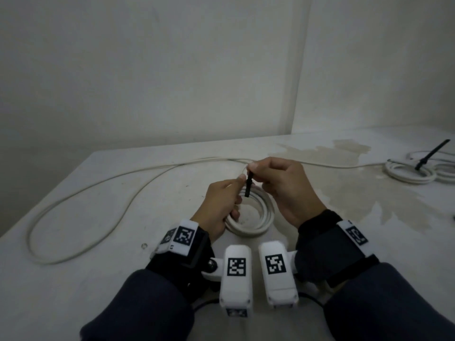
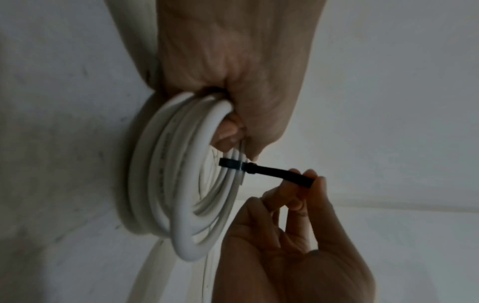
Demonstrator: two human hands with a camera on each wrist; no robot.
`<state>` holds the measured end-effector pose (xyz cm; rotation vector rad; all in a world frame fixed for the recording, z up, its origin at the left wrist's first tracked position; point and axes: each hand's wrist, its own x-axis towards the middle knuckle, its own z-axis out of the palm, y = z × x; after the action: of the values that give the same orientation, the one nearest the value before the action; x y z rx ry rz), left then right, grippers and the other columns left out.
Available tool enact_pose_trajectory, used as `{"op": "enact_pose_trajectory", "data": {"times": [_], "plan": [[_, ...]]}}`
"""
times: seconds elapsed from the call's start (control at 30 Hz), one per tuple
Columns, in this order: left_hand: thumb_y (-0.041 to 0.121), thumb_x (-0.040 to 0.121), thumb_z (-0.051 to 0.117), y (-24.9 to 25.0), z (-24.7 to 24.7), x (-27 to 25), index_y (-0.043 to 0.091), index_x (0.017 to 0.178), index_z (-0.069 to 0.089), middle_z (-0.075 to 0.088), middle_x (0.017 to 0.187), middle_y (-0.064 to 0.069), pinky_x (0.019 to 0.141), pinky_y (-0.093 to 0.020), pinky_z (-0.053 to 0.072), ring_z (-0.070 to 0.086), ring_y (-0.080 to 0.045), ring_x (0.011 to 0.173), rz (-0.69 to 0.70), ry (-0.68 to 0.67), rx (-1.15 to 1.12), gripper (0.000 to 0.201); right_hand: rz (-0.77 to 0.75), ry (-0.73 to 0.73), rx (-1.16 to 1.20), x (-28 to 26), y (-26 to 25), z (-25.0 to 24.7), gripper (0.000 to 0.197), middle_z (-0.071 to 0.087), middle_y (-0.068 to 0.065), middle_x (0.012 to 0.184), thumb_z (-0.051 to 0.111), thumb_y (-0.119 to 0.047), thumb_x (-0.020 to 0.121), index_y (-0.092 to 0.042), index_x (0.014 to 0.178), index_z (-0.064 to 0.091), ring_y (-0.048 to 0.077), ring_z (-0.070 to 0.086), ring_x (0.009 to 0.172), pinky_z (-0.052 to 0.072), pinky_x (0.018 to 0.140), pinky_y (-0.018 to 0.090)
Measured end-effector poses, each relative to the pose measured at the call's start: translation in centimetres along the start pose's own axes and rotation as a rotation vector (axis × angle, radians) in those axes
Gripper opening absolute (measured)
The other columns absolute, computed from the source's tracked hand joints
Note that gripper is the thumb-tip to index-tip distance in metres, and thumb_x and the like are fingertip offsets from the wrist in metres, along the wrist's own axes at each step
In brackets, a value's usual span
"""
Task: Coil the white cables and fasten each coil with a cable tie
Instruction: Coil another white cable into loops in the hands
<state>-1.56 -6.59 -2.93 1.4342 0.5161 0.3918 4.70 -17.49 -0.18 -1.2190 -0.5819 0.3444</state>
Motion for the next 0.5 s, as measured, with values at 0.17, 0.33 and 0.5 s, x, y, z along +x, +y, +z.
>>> {"op": "enact_pose_trajectory", "data": {"times": [0.17,0.33,0.5], "plan": [[0.035,0.096,0.054,-0.2,-0.2,0.1,0.003,0.099,0.070,0.041,0.058,0.000,0.036,-0.018,0.029,0.032,-0.009,0.039,0.026,0.005,-0.010,0.036,0.086,0.032,0.094,0.6,-0.1,-0.5,0.012,0.067,0.001,0.078,0.066,-0.007,0.085,-0.008,0.074,0.068,0.005,0.058,0.068,0.037,0.047,0.012],[0.034,0.096,0.053,-0.2,-0.4,-0.3,0.009,0.094,0.070,0.038,0.048,0.009,0.037,-0.018,0.026,0.031,-0.006,0.040,0.044,-0.043,-0.049,0.030,0.001,0.005,-0.175,0.7,0.1,-0.8,0.019,0.067,0.001,0.086,0.073,-0.006,0.081,-0.018,0.095,0.070,0.006,0.064,0.077,0.046,0.065,0.014],[0.033,0.096,0.053,0.0,0.0,-0.8,0.012,0.092,0.067,0.033,0.047,0.010,0.037,-0.018,0.025,0.028,-0.006,0.040,0.078,-0.075,-0.030,0.026,-0.009,0.025,-0.270,0.7,0.1,-1.3,0.017,0.067,0.005,0.073,0.070,0.001,0.082,-0.015,0.080,0.065,0.003,0.064,0.059,0.045,0.054,0.013]]}}
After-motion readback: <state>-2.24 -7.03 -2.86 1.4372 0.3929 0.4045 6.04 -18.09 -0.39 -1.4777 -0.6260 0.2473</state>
